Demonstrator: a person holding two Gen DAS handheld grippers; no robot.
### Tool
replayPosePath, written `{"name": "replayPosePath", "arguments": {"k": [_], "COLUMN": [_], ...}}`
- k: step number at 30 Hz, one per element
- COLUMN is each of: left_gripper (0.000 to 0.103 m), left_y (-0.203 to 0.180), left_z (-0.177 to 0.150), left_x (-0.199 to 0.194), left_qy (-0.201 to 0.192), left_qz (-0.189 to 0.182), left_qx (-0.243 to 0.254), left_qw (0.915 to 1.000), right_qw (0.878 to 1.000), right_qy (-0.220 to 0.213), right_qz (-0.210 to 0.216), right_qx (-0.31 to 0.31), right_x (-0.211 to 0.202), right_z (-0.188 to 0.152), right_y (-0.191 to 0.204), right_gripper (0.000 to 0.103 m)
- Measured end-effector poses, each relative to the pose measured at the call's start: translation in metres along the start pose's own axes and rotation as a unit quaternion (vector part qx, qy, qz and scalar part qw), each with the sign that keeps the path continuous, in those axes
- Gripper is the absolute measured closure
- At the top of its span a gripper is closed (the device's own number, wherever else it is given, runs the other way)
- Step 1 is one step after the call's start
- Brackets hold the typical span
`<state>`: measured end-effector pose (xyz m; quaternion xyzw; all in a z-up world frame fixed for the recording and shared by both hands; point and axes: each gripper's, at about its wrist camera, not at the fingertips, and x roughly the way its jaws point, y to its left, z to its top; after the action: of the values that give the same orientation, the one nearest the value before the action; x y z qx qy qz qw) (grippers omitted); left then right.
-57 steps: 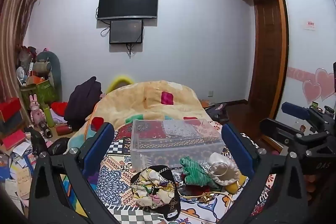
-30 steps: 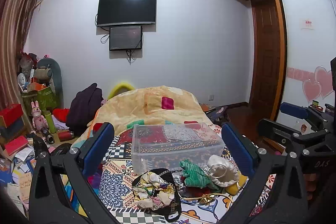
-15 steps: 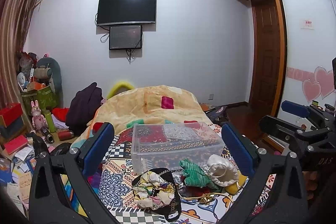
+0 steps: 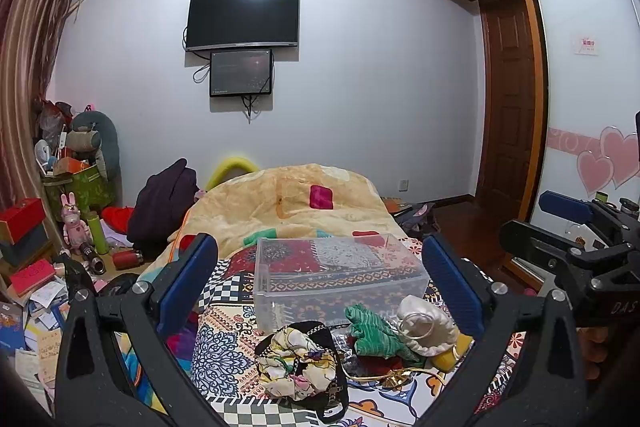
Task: Organize soft objects
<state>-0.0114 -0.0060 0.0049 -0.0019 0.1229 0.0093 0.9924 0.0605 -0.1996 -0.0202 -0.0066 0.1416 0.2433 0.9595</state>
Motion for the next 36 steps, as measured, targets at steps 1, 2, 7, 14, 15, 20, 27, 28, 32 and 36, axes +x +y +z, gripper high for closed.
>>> {"name": "replayPosePath", "arguments": {"k": [1,2,7,14,15,20,27,28,32,36], "left_gripper": [0.0,0.0,0.0,0.0,0.0,0.0,0.0,0.0,0.0,0.0], "left_y": [-0.0001,-0.0003,-0.0009,-0.0033,-0.0036,-0.0033,-0.0032,-0.0034,-0.003,-0.0023], "left_z": [0.0001,-0.0005,-0.0003,0.0001,0.0001,0.001,0.0011,0.0013,0.0014,0.0014], "left_x": [0.0,0.0004,-0.0004,-0.0012,-0.0015,-0.003,-0.0031,-0.0032,-0.0025,0.0005], "left_qy": [0.0,-0.001,-0.003,-0.005,-0.006,-0.007,-0.007,-0.007,-0.007,0.002], "left_qz": [0.0,0.0,-0.001,0.001,0.001,0.001,0.0,0.0,0.0,-0.005], "left_qx": [0.001,0.001,0.0,0.005,0.005,0.004,0.004,0.004,0.002,-0.001], "left_qw": [1.0,1.0,1.0,1.0,1.0,1.0,1.0,1.0,1.0,1.0], "right_qw": [1.0,1.0,1.0,1.0,1.0,1.0,1.0,1.0,1.0,1.0], "right_qy": [0.0,-0.001,-0.002,-0.004,-0.005,-0.006,-0.01,-0.01,-0.008,-0.001], "right_qz": [0.0,0.0,-0.001,0.0,0.001,0.003,0.005,0.005,0.011,0.012], "right_qx": [0.0,0.0,0.001,0.001,0.001,0.001,0.0,0.0,-0.002,-0.006], "right_x": [-0.0002,-0.0007,-0.0005,-0.0014,-0.0017,-0.0025,-0.0036,-0.0036,-0.0022,0.0005], "right_z": [0.0001,0.0005,0.0015,0.0017,0.0012,0.0009,0.001,0.0008,0.0009,-0.0011], "right_y": [-0.0003,0.0002,-0.0014,-0.0012,-0.0009,0.0002,0.001,0.001,0.0015,0.0023], "right_gripper": [0.0,0.0,0.0,0.0,0.0,0.0,0.0,0.0,0.0,0.0]}}
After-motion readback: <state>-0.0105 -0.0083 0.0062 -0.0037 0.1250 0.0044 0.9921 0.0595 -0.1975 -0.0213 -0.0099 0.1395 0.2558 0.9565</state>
